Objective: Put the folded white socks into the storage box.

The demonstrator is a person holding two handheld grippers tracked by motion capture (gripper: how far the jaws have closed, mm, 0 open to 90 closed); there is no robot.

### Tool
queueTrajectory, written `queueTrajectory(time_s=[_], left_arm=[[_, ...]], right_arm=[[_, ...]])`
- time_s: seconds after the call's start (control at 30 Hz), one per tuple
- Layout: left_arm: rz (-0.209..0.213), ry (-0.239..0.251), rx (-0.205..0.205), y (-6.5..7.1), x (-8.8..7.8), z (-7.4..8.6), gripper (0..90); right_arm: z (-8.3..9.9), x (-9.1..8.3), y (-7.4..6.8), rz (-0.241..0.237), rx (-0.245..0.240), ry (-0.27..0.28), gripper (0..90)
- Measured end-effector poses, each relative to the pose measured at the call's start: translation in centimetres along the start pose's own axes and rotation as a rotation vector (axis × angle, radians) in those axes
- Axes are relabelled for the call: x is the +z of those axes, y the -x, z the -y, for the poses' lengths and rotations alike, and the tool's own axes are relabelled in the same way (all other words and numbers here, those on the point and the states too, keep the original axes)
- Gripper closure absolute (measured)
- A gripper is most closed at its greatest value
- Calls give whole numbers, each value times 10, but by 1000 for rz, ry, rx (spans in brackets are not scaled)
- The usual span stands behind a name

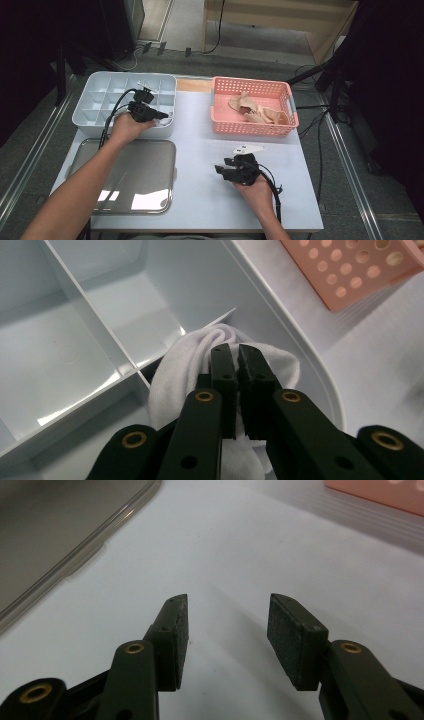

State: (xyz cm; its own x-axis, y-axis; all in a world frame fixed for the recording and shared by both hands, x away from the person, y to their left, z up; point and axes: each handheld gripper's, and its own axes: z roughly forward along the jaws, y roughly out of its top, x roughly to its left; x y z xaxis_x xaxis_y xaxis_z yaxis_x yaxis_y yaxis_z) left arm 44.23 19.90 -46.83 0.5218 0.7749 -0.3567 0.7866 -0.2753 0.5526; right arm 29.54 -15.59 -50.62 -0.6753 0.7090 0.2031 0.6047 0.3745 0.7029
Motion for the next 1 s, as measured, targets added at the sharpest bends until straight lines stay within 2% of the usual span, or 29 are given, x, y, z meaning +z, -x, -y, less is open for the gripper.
queueTrajectory(time_s=[0.33,0.5,0.6,0.63,0.9,1.0], left_arm=[[-7,6,-3,1,5,3,881],[6,15,-29,0,5,4,882],[6,12,-29,-1,5,4,882],[15,10,-42,-2,6,4,883],[6,8,-19,0,4,3,874],[20,16,-32,-2,2,3,856]], right_arm=[[-1,0,0,-3,-4,4,520],[-1,0,-1,-3,3,6,519],[-2,0,-1,-5,3,7,518],[-2,0,-1,-4,2,9,518],[-5,-3,0,-3,8,24,515],[-6,-4,1,-4,6,28,514]])
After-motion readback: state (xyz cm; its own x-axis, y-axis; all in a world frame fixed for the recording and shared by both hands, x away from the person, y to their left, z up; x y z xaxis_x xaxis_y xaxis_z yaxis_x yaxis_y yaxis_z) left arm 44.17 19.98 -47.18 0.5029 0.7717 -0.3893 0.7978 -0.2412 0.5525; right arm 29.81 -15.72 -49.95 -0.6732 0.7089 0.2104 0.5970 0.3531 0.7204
